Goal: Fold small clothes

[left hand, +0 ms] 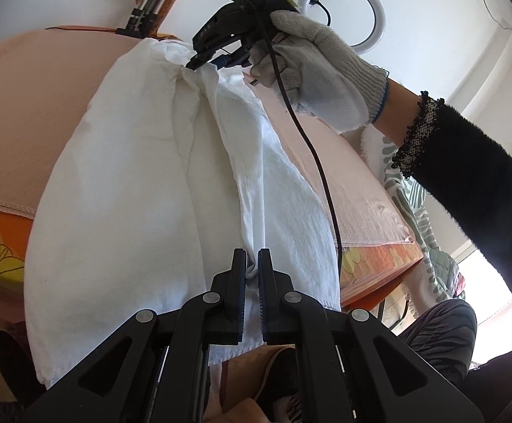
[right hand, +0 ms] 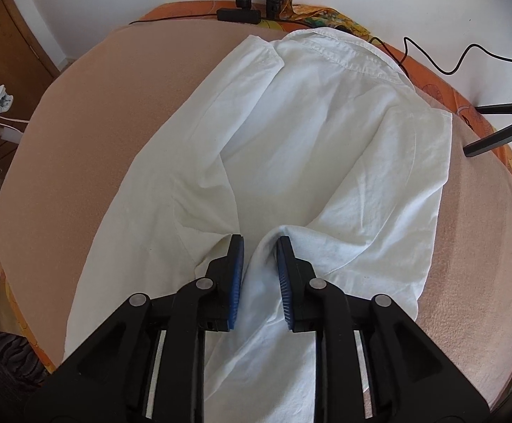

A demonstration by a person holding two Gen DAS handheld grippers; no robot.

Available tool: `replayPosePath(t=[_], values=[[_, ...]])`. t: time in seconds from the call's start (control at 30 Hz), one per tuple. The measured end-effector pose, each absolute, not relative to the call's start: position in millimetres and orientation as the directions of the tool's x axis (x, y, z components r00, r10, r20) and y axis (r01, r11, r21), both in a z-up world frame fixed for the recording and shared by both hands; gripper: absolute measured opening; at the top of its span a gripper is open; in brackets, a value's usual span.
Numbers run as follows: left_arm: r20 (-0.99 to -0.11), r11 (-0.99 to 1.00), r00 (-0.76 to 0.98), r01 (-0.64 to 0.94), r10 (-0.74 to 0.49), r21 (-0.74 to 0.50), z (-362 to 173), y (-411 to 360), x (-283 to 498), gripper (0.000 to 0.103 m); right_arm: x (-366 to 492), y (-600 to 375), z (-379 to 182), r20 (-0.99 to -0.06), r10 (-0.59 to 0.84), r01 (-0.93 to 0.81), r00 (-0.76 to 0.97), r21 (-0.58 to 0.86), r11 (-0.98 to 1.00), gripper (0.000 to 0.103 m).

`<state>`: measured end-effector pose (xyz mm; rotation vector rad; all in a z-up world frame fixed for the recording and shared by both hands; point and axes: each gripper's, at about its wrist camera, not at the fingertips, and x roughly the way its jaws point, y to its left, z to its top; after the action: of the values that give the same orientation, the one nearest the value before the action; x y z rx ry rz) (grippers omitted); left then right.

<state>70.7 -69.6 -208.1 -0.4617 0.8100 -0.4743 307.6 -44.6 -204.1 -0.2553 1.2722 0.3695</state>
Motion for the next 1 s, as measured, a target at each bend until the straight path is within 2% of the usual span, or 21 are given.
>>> replayPosePath(t=[0.07,0.17,0.27,0.57,0.67,0.9,0.93,0.97,1.0], values=[[-0.573,0.801,0.596,0.222,-0.563,-0.556,-208.4,-69.1,68.9,0.005,293.9,-66.0,-173.9,-0.936,0.198,-0.385,0.292,0.074,0.920,0.047],[-0.581,0.805,0.593,0.216,-0.558,-0.553,-207.8,-67.0,67.6,0.005,259.9,-111.9,-136.3,-0.898,0.290,-0.331,0.330,0.178,0.927,0.048],[-0.577,0.792,0.577,0.228,-0.578,-0.566,-204.5,-64.0,68.6,0.005,204.6,-154.2,-118.2,-0.879,0.314,-0.313,0.359,0.203,0.928,0.048],[-0.594,0.803,0.549,0.305,-0.587,-0.512,-168.3,-42.4,69.3,0.010,59.0,-213.0,-172.3,-0.884,0.377,-0.234,0.276,0.318,0.919,0.048],[-0.611,0.826,0.558,0.335,-0.562,-0.454,-159.7,-42.4,87.0,0.010,41.5,-212.5,-190.9,-0.883,0.394,-0.235,0.254,0.339,0.911,0.048],[-0.625,0.833,0.552,0.337,-0.552,-0.438,-156.1,-46.6,123.3,0.010,30.3,-202.1,-219.4,-0.898,0.397,-0.255,0.192,0.345,0.903,0.047],[-0.627,0.837,0.555,0.343,-0.547,-0.427,-155.1,-48.5,124.9,0.010,29.6,-201.5,-221.2,-0.894,0.407,-0.256,0.187,0.356,0.899,0.045],[-0.628,0.840,0.558,0.348,-0.542,-0.416,-154.6,-50.2,125.5,0.010,27.9,-201.2,-222.0,-0.890,0.417,-0.260,0.184,0.365,0.894,0.036],[-0.629,0.840,0.557,0.353,-0.543,-0.412,-154.2,-51.6,126.1,0.010,26.7,-200.0,-224.5,-0.881,0.445,-0.259,0.159,0.398,0.880,0.012]])
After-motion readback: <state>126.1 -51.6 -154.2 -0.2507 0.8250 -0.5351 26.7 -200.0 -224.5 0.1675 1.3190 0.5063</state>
